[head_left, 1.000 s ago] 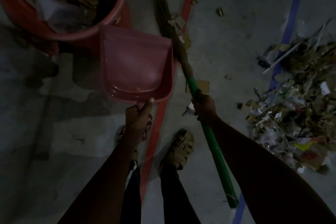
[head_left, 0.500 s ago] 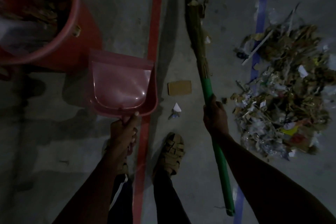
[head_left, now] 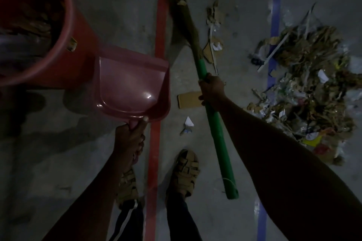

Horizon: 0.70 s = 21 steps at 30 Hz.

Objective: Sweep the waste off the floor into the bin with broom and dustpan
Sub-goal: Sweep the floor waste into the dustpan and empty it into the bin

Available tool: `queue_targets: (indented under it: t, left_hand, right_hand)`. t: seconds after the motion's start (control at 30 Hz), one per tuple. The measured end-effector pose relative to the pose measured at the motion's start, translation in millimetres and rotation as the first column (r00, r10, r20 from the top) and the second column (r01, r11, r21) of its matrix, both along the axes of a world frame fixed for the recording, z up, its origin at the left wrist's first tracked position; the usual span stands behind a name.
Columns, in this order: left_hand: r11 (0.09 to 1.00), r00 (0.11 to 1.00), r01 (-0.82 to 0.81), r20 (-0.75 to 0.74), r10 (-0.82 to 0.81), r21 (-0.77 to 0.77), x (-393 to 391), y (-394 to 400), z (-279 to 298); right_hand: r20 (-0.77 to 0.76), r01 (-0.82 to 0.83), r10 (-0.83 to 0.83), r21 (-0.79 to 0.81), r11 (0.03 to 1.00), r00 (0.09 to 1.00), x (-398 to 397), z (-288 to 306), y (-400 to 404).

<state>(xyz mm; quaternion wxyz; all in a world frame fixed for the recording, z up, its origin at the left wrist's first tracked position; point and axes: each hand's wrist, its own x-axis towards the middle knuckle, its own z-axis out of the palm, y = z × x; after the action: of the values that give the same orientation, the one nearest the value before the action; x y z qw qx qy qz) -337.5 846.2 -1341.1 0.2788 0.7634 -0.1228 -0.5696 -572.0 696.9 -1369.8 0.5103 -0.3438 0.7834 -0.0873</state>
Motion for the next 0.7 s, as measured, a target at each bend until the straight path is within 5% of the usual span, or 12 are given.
queue_targets:
  t: [0.17, 0.3, 0.53, 0.7]
  left_hand:
    - [0.999, 0.999, 0.050, 0.012, -0.050, 0.013, -7, -16, 6]
    - [0.993, 0.994, 0.104, 0.033, -0.106, 0.050, -14, -21, 13]
    - [0.987, 0.987, 0.159, -0.001, -0.159, 0.006, -20, -5, 15]
    - [0.973, 0.973, 0.223, 0.045, -0.226, 0.052, -16, 11, 14]
  right_hand:
    - [-0.003, 0.454, -0.454, 0.020, 0.891, 0.891, -39, -2, 9]
    - [-0.043, 0.625, -0.624, 0.021, 0.780, 0.780, -89, -1, 43]
    - [-0.378, 0.342, -0.390, -0.190, 0.920, 0.840, -138, 16, 116]
    - [-0.254, 0.301, -0.376, -0.287, 0.909, 0.891, -130, 31, 158]
